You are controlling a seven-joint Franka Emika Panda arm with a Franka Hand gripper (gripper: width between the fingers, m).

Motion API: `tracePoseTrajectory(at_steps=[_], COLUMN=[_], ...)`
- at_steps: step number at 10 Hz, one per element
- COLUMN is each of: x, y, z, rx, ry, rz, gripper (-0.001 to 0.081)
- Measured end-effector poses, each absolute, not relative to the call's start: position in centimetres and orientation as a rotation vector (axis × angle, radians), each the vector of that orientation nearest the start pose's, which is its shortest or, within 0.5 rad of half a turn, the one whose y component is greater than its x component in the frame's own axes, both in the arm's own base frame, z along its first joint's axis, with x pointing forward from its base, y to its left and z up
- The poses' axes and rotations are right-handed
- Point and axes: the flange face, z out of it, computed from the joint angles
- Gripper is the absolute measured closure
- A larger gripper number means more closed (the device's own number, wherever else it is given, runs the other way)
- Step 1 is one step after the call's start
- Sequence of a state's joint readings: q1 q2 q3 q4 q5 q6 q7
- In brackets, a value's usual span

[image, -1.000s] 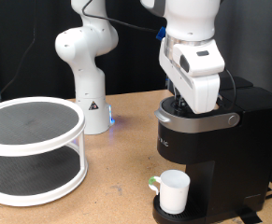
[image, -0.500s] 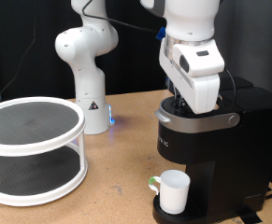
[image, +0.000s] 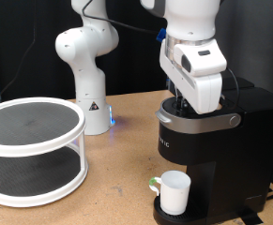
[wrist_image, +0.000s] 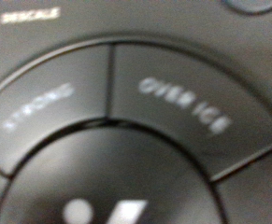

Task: Make a cup of coffee with the keurig machine

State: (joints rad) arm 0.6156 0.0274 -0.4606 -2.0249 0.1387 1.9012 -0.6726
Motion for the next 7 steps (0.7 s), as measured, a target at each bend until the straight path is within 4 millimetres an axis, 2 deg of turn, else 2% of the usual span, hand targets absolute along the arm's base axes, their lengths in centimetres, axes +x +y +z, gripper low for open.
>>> tracePoseTrajectory(at_steps=[3, 7], x=[53.0, 50.8], y=[9.1, 8.5], z=[42.4, 42.5], rx=[-2.68, -2.613], ry=[-1.216, -1.264], rz=[0.017, -0.07], gripper=[0.0805, 0.0805])
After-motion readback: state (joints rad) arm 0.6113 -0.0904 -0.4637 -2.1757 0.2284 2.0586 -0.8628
